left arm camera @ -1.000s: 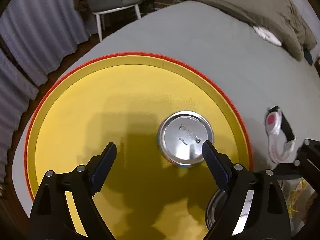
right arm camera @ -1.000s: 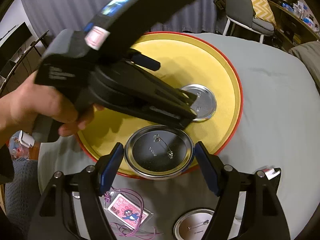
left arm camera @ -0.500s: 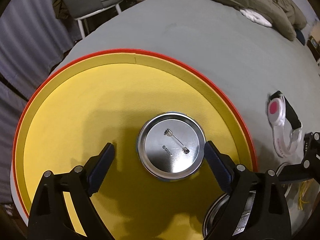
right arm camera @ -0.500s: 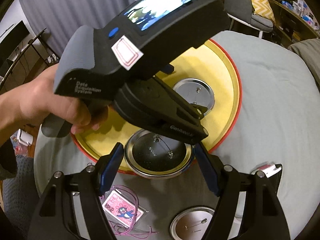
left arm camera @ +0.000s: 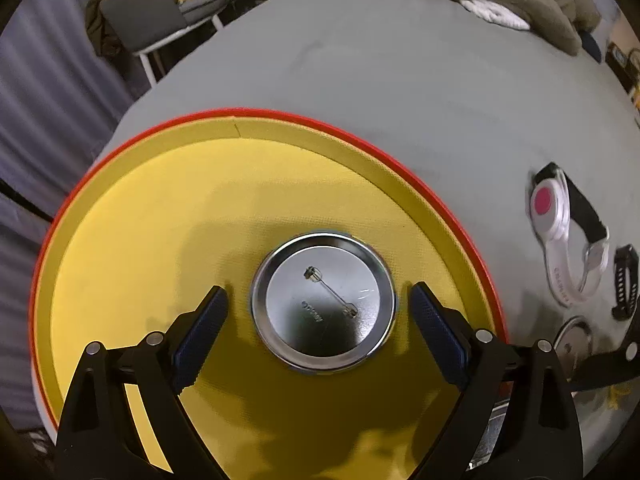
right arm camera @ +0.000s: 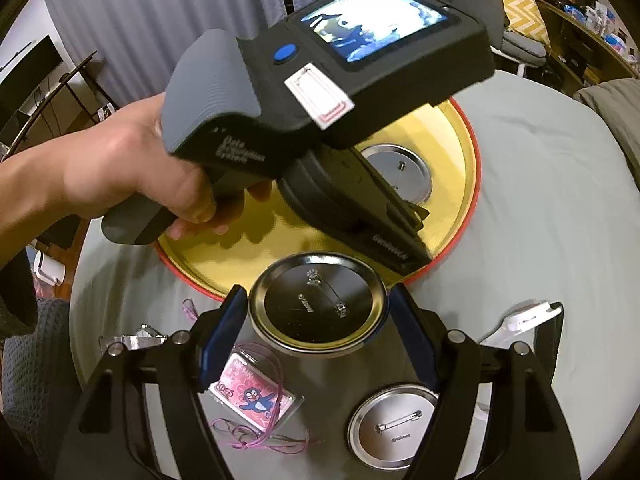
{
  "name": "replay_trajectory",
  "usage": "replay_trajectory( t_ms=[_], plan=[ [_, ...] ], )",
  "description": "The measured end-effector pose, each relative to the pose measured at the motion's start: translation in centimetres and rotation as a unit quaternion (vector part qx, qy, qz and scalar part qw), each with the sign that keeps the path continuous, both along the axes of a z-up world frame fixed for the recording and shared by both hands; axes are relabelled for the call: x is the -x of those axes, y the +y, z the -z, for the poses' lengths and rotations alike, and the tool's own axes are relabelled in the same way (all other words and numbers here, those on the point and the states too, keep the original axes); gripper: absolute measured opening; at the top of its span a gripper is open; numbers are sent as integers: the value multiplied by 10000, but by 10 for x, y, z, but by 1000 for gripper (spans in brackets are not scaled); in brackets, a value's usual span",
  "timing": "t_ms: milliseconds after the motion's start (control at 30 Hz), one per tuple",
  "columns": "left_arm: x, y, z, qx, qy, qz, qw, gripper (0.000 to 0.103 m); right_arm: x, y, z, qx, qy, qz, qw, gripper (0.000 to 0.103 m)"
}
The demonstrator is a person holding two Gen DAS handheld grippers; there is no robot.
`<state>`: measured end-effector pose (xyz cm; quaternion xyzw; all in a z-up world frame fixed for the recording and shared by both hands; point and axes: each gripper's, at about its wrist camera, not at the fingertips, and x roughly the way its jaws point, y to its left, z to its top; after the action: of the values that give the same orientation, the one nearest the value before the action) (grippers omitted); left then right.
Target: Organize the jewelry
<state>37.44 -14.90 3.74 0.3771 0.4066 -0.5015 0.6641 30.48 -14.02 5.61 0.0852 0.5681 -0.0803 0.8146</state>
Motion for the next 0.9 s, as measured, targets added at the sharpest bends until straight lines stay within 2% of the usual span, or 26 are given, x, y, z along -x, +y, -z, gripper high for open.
replay_trajectory(
  t_ms=[133,200,267,633,900],
  plan=[
    [0,4,0,118,2,22,9999,89,2,-2,-2,-23,-16,22,10000,69],
    [-1,6,-1,182,-15,-20,9998,84,5,-7,-3,-17,-34,30,10000,69],
    [-2,8,-3,223,-30,-89,9997,72,6,-6,-3,-21,-50,51,10000,69],
    [-1,11,-8,279,92,-110,9995,72,20,-8,-7,4,-132,102,9999,69],
    [-3,17,-27,438,68,-235,9987,72,25,-4,-14,25,-191,115,9997,69]
  ],
)
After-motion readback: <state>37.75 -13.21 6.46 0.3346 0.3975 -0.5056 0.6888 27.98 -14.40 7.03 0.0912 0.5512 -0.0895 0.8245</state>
